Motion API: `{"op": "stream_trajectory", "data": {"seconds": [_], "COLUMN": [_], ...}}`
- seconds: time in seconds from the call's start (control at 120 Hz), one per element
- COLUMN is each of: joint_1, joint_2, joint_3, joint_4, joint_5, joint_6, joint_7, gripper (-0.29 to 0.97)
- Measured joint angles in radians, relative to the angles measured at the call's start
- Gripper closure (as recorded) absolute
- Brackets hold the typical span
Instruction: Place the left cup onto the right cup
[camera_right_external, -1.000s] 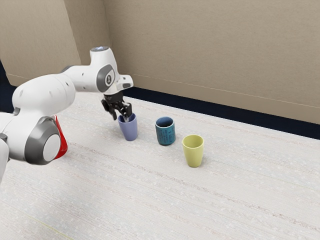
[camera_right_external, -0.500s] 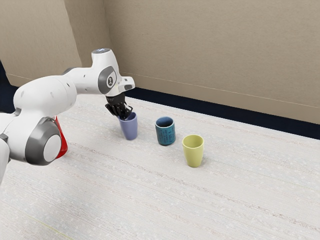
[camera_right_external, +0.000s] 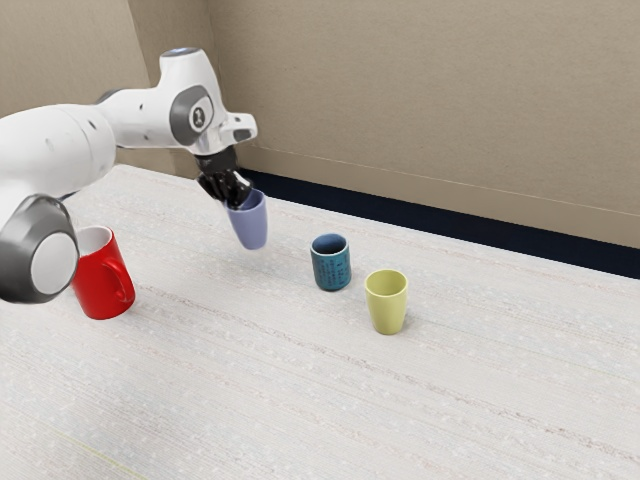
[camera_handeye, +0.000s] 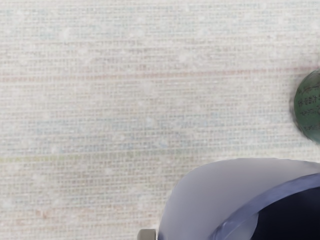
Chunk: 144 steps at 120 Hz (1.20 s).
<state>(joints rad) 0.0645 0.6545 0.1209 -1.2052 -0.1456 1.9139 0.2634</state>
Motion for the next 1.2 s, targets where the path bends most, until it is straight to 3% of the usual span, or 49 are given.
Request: {"op": "stream_trajectory", "data": {"seconds": [0.167, 0.483, 0.85, 1.2], "joint_1": [-0.029, -0.119, -0.237, -0.262], "joint_2": [-0.146, -0.150, 0.093, 0.201], "joint_3": [-0.044, -0.160, -0.169, -0.162], "joint_4": [-0.096, 0.032, 0.324, 0.386], "joint_5": [0.051, 0.069, 0.064, 0.059], "joint_6": [-0.037, -0.170, -0.221, -0.199], "joint_7": [0.001, 0.004, -0.002, -0.025], "gripper": [0.78, 0.78, 0.78, 0.79]}}
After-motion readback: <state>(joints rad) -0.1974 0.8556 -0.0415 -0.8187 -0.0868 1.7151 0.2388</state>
